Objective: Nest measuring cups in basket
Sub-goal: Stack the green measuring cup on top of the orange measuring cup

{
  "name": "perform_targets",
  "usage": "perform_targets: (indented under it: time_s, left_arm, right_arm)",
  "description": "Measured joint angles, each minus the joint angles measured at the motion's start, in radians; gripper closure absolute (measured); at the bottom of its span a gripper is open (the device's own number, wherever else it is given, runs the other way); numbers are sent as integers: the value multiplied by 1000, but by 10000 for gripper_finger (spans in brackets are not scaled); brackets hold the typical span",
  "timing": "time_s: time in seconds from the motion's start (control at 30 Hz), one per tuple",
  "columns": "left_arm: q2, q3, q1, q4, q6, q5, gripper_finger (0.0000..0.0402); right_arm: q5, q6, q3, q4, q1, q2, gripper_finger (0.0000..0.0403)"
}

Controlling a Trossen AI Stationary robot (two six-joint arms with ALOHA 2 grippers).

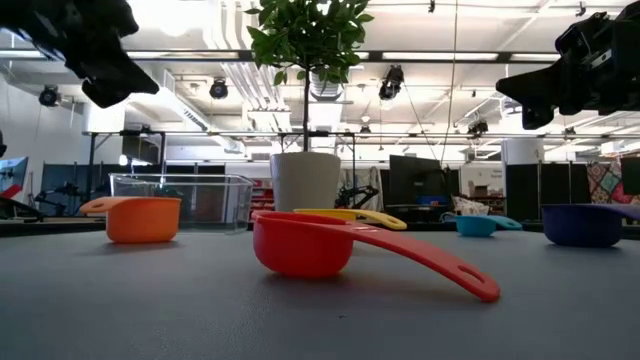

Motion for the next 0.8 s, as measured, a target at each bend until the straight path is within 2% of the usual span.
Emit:
perform_targets:
  time_s: [0.23, 0.5, 0.63, 0.8]
  left_arm:
    - [116, 107, -114, -65, -208, -20, 402]
    - [284, 193, -415, -302, -548, -209, 402]
    - [379, 201, -546, -310, -755, -226, 402]
    - [492, 190, -628, -309, -987, -198, 402]
  right_arm:
    - [0, 0, 0, 0, 0, 0, 394]
    - [0, 0, 0, 0, 0, 0, 394]
    - [0, 0, 0, 0, 0, 0, 394]
    - [0, 0, 0, 0, 0, 0, 394]
